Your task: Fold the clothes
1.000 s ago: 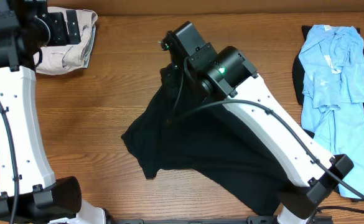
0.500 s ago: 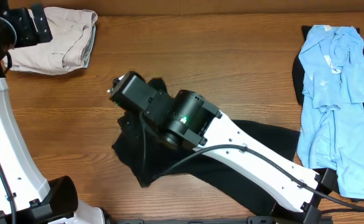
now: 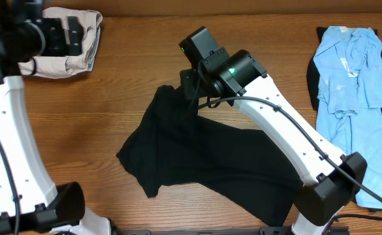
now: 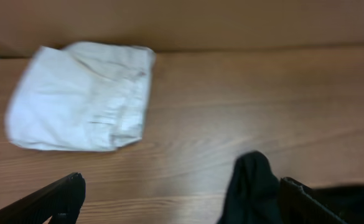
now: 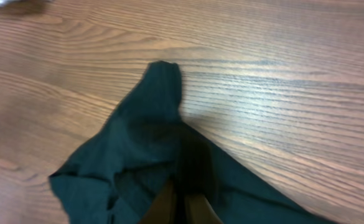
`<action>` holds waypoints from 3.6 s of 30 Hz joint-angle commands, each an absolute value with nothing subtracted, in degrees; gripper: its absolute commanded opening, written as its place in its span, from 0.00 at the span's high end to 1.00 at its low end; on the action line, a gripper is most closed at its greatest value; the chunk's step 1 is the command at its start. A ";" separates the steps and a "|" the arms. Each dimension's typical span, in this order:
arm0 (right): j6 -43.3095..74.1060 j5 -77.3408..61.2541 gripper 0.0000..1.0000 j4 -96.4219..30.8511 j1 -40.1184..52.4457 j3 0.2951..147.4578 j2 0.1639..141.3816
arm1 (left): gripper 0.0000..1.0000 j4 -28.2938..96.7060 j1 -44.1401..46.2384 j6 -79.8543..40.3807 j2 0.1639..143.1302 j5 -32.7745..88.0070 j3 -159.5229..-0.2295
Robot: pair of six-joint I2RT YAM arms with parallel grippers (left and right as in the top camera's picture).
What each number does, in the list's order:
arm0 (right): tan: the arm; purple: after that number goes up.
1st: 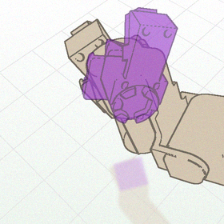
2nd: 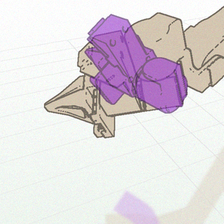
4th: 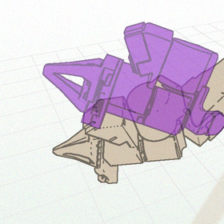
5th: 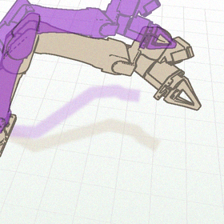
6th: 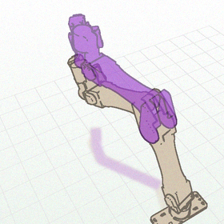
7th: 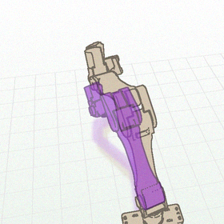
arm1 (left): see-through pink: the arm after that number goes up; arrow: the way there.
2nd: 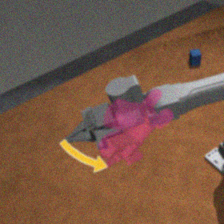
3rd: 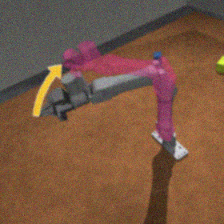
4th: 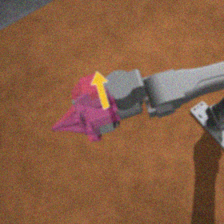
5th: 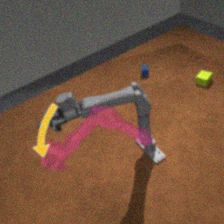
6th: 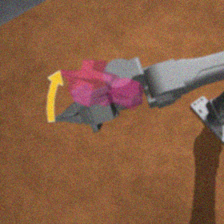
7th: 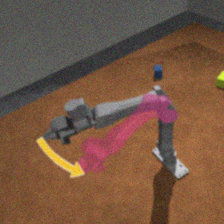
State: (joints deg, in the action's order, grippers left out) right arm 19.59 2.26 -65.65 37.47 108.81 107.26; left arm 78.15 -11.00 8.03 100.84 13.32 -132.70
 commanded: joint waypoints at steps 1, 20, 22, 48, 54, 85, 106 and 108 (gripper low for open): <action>19.31 0.78 0.96 -60.95 35.24 102.61 106.65 | 0.03 79.26 -8.08 10.92 104.99 15.09 -133.12; 17.54 -16.14 0.00 -40.86 11.62 105.21 104.51 | 0.10 81.25 -2.20 12.78 108.71 14.57 -133.14; 17.52 -16.36 0.00 -46.65 11.09 105.89 101.21 | 0.10 82.11 -2.22 11.94 107.77 14.90 -133.14; 28.82 1.87 0.00 -88.49 10.90 98.32 69.52 | 0.00 68.95 16.03 -1.89 91.46 10.72 -80.05; 28.80 1.87 0.00 -85.78 10.90 94.67 70.98 | 0.14 61.36 16.91 -6.98 98.26 9.61 -65.52; 28.75 1.28 0.00 -81.17 10.90 91.81 77.49 | 0.96 56.42 16.84 -7.73 102.85 -6.98 -66.83; 26.61 1.43 0.00 -79.11 10.90 88.97 77.62 | 0.18 69.14 16.78 -16.21 102.85 1.80 -67.77; 26.61 1.41 0.00 -78.48 10.90 87.90 77.89 | 0.21 69.14 17.41 -19.20 102.85 -1.39 -67.18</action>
